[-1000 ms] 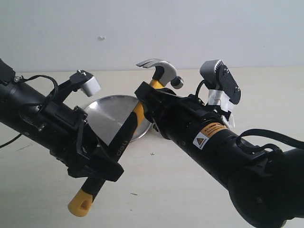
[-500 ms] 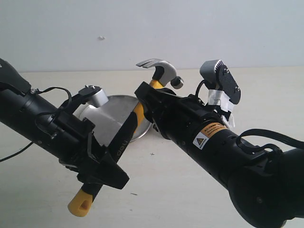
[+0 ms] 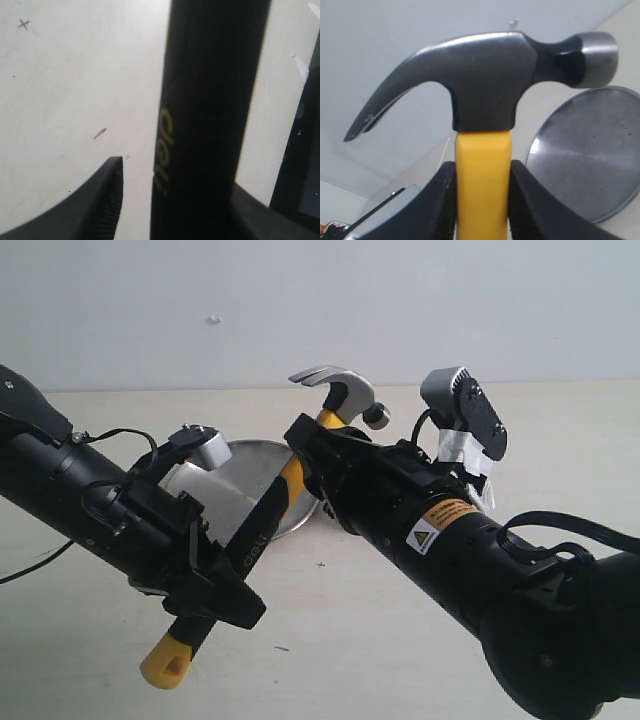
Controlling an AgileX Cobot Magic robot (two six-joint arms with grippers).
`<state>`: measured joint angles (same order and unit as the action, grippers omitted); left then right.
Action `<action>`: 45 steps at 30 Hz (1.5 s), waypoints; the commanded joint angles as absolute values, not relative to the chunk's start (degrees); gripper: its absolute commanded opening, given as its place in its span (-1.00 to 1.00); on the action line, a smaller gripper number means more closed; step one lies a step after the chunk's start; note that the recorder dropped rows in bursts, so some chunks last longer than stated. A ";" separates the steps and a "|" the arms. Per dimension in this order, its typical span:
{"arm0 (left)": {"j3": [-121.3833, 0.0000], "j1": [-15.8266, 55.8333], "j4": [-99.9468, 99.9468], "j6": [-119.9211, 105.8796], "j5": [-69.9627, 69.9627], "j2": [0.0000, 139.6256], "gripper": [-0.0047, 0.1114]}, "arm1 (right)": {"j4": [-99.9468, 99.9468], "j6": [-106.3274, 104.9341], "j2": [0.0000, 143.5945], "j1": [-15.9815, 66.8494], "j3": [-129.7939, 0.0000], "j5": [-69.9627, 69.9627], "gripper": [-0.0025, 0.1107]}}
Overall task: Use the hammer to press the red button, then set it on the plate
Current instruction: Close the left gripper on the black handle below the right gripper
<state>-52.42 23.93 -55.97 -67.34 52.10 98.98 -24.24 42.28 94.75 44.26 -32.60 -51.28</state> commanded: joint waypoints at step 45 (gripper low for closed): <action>-52.47 24.11 -57.39 -66.21 53.53 99.32 -0.92 | -22.32 41.59 94.12 44.16 -33.11 -55.34 -0.96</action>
<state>-52.42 24.17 -56.71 -66.35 54.38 98.98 -23.95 42.15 94.75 44.26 -32.60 -50.84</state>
